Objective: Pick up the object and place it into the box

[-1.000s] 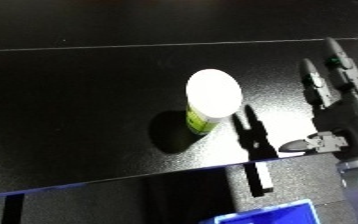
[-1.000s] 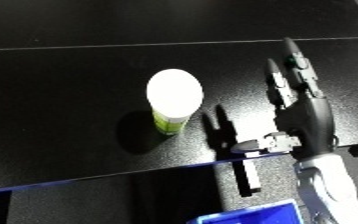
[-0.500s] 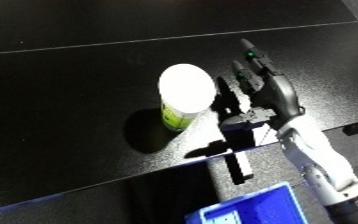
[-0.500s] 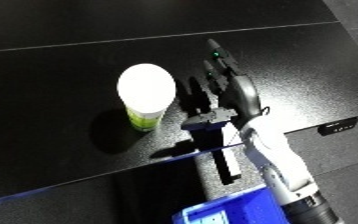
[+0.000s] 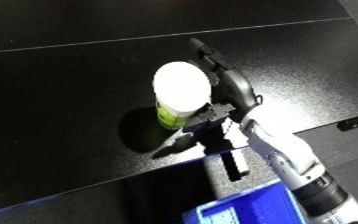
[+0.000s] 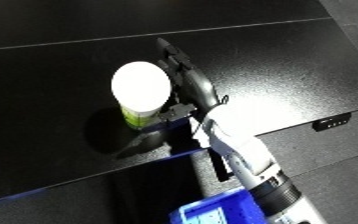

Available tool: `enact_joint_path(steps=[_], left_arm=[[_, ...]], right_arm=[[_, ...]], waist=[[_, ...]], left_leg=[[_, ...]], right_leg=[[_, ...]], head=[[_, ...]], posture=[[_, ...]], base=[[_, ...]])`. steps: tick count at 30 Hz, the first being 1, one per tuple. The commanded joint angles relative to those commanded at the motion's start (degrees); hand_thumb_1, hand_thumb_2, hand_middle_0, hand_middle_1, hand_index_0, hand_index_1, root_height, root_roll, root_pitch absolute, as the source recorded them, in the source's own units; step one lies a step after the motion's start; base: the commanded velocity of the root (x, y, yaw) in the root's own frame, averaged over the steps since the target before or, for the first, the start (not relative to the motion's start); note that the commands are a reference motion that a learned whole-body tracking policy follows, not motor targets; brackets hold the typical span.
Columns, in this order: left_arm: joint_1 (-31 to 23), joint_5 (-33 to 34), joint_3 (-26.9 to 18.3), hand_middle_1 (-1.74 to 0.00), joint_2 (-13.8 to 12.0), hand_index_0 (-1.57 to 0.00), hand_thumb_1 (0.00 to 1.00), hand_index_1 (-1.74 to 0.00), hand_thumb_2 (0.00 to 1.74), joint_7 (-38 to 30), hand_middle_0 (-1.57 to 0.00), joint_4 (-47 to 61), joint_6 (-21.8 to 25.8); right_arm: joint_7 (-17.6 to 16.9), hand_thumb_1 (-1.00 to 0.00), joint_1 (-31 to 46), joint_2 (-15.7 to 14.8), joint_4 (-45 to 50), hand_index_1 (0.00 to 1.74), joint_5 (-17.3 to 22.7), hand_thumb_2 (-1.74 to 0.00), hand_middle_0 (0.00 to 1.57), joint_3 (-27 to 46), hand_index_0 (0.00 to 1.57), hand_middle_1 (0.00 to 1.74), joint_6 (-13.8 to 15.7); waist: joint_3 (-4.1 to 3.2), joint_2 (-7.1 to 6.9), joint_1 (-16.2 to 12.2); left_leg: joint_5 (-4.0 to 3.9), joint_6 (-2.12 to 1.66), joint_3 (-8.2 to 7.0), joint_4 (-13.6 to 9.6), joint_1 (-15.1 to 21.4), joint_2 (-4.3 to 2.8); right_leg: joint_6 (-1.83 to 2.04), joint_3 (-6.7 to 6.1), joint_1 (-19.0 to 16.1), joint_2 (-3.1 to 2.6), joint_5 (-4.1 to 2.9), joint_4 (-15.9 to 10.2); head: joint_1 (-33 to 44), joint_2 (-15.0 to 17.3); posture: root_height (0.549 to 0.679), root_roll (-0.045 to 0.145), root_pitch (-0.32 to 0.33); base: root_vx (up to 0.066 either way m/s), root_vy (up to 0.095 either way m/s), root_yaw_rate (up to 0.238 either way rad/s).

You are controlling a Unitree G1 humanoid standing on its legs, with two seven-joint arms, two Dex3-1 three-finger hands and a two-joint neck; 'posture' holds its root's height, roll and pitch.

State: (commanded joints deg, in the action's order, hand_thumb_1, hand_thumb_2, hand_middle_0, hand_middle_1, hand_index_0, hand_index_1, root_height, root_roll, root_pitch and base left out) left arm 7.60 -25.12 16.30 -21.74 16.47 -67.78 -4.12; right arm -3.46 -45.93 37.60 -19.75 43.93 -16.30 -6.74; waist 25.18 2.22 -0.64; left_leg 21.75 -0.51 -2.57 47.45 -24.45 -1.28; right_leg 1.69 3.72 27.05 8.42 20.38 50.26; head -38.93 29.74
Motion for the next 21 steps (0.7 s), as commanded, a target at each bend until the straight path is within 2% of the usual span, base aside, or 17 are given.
enact_joint_path(steps=[14,17,21], left_arm=[[0.72,-0.46,0.68,0.00,0.70,0.00,0.00,0.00,0.00,-0.67,0.00,0.56,-0.22],[0.83,-0.31,0.37,0.00,0.71,0.00,0.00,0.00,0.00,-0.62,0.00,0.32,-0.02],[0.83,-0.34,-0.06,0.00,0.71,0.00,0.00,0.00,0.00,-0.58,0.00,0.13,0.44]], right_arm=[[0.12,-0.70,-1.43,-2.74,2.31,1.22,-0.63,-1.22,1.10,-2.72,1.10,1.22,-1.60],[0.53,-0.70,-0.98,-2.31,2.37,1.22,-0.75,-1.22,1.10,-2.62,1.10,1.22,-0.95],[2.32,-0.70,0.38,-0.99,4.13,1.22,-1.62,-1.22,1.10,-1.71,1.10,1.22,1.58]], waist=[[0.20,0.22,0.23],[0.20,0.18,0.04],[0.25,0.04,-0.52]], left_leg=[[-0.66,-0.24,-0.24,-1.11,0.28,0.04],[-0.82,-0.28,-0.33,-1.47,0.44,-0.06],[-0.90,-0.35,-0.42,-1.86,0.47,-0.18]], right_leg=[[0.03,-0.03,-0.03,-0.01,-0.37,-0.84],[0.03,-0.08,-0.11,-0.08,-0.44,-1.08],[0.15,-0.21,-0.03,-0.26,-0.53,-1.31]], head=[[-0.98,-0.76],[-1.35,-0.55],[-2.39,-0.56]], posture=[[0.625,0.067,-0.033],[0.625,0.067,-0.031],[0.626,0.066,-0.025]], base=[[-0.029,0.001,0.018],[-0.031,-0.002,-0.026],[-0.043,-0.007,-0.054]])
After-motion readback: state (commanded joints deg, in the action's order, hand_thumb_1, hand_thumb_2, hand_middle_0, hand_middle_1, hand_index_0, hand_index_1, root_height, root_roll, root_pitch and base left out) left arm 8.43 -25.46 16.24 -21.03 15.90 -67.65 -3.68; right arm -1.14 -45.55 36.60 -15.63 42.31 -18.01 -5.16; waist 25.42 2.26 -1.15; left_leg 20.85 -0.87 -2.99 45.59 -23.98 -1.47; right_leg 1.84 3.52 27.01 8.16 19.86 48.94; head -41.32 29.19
